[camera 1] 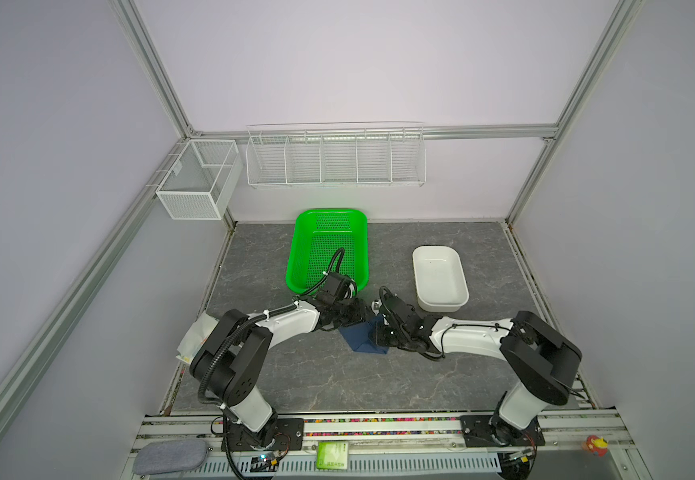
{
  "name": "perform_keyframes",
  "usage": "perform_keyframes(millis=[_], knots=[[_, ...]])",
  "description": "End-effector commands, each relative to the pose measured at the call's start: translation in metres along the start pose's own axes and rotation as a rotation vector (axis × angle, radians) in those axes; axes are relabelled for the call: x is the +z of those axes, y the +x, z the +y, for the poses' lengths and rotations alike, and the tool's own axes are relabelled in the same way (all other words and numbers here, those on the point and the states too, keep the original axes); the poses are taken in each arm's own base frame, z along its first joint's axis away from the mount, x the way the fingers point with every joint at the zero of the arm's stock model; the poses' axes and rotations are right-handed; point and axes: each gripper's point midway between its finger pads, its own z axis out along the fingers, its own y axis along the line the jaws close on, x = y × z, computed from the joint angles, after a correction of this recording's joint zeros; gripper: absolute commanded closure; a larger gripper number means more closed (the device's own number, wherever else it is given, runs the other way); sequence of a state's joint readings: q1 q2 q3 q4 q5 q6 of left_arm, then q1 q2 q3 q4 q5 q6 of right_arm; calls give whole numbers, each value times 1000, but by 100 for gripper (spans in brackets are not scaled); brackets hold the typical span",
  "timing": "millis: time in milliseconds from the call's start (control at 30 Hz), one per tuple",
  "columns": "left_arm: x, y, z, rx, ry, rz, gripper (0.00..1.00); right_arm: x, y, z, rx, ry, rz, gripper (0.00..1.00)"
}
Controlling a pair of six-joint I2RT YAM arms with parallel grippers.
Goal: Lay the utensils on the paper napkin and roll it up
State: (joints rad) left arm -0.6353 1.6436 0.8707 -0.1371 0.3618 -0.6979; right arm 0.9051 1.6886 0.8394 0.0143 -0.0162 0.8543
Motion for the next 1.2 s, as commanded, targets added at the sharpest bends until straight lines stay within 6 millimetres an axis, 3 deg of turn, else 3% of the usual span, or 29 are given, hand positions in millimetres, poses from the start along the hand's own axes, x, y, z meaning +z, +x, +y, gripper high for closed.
perform_keyframes(millis=[0, 1000, 1167], knots=[[2, 19, 17, -67, -82, 73, 50, -6, 2, 2, -10, -12, -2, 68], [16, 38, 31, -86, -141, 116, 65, -7, 3, 1, -12, -12, -8, 69], [17, 40, 33, -88, -146, 115, 77, -7, 3, 1, -11, -15, -6, 69]])
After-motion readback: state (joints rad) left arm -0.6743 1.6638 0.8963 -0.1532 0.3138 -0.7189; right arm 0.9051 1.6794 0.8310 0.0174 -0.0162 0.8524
